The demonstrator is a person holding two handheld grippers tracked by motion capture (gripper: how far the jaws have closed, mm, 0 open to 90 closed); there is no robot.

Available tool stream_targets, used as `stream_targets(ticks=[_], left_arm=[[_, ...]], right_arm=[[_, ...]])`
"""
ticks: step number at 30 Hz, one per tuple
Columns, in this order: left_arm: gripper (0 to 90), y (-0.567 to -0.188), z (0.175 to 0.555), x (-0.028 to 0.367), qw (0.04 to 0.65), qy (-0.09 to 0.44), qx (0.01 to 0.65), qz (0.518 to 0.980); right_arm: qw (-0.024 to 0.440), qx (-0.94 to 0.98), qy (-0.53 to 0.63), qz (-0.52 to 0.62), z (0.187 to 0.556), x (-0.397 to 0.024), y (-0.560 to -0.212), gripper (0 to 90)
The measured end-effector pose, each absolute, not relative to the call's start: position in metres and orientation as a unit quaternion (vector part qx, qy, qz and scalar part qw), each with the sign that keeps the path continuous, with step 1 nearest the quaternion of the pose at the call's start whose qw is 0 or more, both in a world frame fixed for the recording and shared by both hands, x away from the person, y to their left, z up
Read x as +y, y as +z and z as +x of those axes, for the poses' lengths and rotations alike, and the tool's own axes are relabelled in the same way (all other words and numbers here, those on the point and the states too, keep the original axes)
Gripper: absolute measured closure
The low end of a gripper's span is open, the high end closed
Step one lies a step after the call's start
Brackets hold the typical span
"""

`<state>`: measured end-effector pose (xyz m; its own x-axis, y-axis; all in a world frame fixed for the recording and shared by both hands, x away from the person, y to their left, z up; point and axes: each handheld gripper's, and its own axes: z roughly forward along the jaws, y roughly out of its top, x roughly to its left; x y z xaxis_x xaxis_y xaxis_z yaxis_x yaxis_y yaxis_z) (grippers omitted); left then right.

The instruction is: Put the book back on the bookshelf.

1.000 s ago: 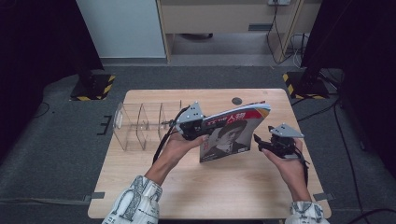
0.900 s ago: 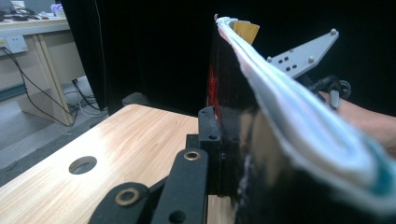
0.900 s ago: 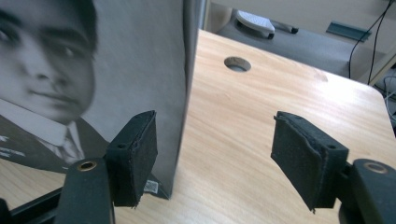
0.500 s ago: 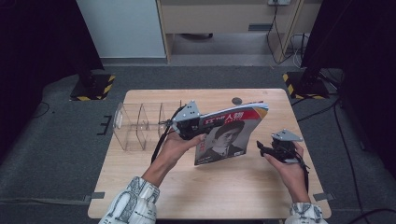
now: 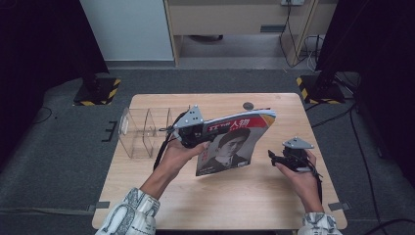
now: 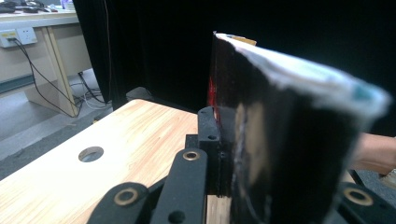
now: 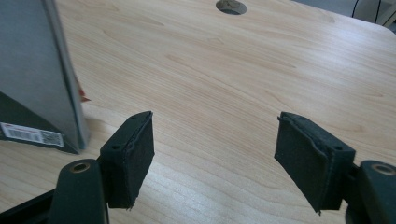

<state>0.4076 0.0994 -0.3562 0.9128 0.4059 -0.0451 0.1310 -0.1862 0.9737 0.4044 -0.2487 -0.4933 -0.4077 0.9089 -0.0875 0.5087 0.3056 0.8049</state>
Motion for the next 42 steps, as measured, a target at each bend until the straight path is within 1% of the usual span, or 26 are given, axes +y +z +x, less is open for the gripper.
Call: stream_targets(ticks=[8, 27, 36, 39, 42], left_arm=[[86.3, -0.354, 0.403, 0.113, 0.607, 0.110, 0.194, 0.763], [86.3, -0.343, 0.378, 0.167, 0.607, 0.134, 0.213, 0.754], [86.3, -0.340, 0.366, 0.186, 0.605, 0.144, 0.217, 0.752], [86.3, -0.338, 0.363, 0.193, 0.607, 0.148, 0.218, 0.750], [86.3, -0.338, 0.360, 0.201, 0.607, 0.151, 0.220, 0.749]], right_arm=[[0.279, 0.760, 0.349, 0.471, 0.405, -0.250, -0.498, 27.5], [0.283, 0.769, 0.330, 0.469, 0.408, -0.246, -0.503, 26.8], [0.284, 0.768, 0.328, 0.471, 0.409, -0.246, -0.503, 26.5], [0.276, 0.772, 0.329, 0.469, 0.409, -0.245, -0.504, 28.2], [0.271, 0.775, 0.332, 0.465, 0.409, -0.243, -0.505, 26.6]])
